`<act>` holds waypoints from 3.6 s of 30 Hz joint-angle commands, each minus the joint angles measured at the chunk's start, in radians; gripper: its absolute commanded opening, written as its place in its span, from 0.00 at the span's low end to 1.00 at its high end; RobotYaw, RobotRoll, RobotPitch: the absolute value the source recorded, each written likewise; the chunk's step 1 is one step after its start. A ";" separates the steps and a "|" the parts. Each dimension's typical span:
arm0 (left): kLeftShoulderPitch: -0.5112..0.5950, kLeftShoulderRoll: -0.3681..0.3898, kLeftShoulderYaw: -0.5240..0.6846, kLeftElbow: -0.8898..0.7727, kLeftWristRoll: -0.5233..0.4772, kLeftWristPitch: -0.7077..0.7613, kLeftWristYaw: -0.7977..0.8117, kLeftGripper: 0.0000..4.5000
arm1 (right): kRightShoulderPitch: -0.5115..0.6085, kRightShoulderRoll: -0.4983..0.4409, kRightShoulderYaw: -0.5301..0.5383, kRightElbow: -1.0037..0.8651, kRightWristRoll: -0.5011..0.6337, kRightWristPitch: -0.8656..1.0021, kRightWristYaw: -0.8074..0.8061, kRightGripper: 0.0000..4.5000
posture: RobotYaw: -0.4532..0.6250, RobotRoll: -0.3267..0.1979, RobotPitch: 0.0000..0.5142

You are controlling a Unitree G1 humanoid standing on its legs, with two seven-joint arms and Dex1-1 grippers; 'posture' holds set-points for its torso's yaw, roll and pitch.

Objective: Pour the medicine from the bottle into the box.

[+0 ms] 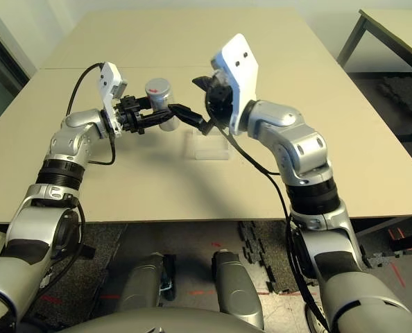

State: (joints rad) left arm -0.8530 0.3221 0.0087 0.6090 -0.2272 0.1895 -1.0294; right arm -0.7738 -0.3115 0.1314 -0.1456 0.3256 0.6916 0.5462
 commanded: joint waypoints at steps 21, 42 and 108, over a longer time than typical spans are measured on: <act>-0.019 -0.083 -0.081 -0.053 0.005 0.009 0.026 0.55 | 0.008 0.054 0.028 0.010 -0.083 0.079 -0.067 0.47 | 0.27 0.62 0.17; -0.007 -0.067 -0.096 -0.112 0.001 0.017 0.022 0.55 | 0.014 0.040 0.026 0.012 -0.076 0.102 -0.047 1.00 | 0.27 0.62 0.18; -0.002 -0.028 -0.125 -0.138 -0.017 0.015 -0.108 0.55 | -0.094 -0.064 -0.047 0.131 0.113 -0.034 0.361 0.57 | 0.28 0.62 0.17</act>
State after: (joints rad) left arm -0.8447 0.2899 -0.0999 0.4973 -0.2388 0.1956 -1.1187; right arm -0.8368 -0.3799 0.0969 -0.0327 0.3766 0.7094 0.7989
